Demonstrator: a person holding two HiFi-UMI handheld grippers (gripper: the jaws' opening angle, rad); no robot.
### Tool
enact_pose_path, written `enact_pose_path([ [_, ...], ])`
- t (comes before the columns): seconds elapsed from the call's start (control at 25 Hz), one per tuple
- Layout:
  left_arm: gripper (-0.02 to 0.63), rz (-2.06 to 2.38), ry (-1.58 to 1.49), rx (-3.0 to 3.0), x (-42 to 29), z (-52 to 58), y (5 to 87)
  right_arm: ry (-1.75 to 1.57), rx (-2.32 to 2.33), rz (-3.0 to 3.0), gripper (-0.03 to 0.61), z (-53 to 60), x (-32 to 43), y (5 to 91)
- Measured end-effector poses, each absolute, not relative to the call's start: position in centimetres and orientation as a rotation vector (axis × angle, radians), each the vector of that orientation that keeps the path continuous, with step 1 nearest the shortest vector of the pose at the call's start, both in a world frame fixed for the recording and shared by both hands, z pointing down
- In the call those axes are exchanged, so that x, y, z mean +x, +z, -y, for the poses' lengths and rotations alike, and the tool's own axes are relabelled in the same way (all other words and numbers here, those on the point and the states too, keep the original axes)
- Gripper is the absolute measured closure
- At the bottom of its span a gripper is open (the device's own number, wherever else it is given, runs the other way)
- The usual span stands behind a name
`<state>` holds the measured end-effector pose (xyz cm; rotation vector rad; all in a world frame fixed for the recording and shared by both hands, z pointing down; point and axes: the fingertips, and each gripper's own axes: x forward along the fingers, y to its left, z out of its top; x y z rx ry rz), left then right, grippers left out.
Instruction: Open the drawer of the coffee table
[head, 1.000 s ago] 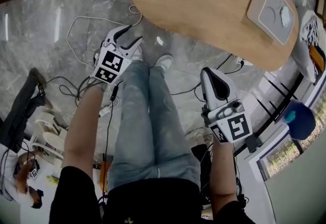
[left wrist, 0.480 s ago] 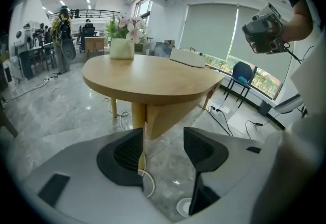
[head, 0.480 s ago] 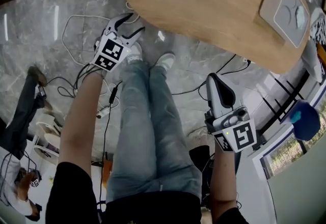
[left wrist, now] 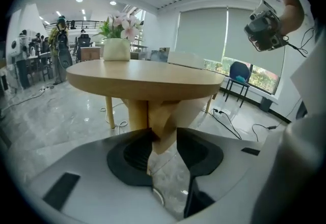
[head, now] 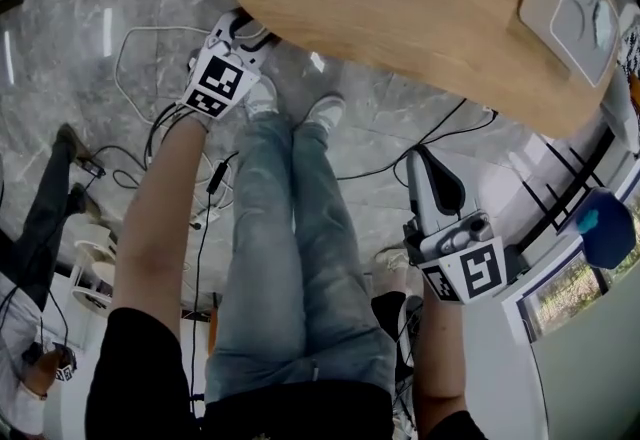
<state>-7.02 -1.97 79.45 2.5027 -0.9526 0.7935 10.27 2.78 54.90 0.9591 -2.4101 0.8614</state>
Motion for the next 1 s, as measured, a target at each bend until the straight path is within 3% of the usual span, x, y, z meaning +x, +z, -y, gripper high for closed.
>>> enact_pose_path([
  [1.0,0.514,0.535,0.986,2.675,-6.6,1.8,79.9,0.869,1.010,2.384,0.578,-3.4,11.7,55.2],
])
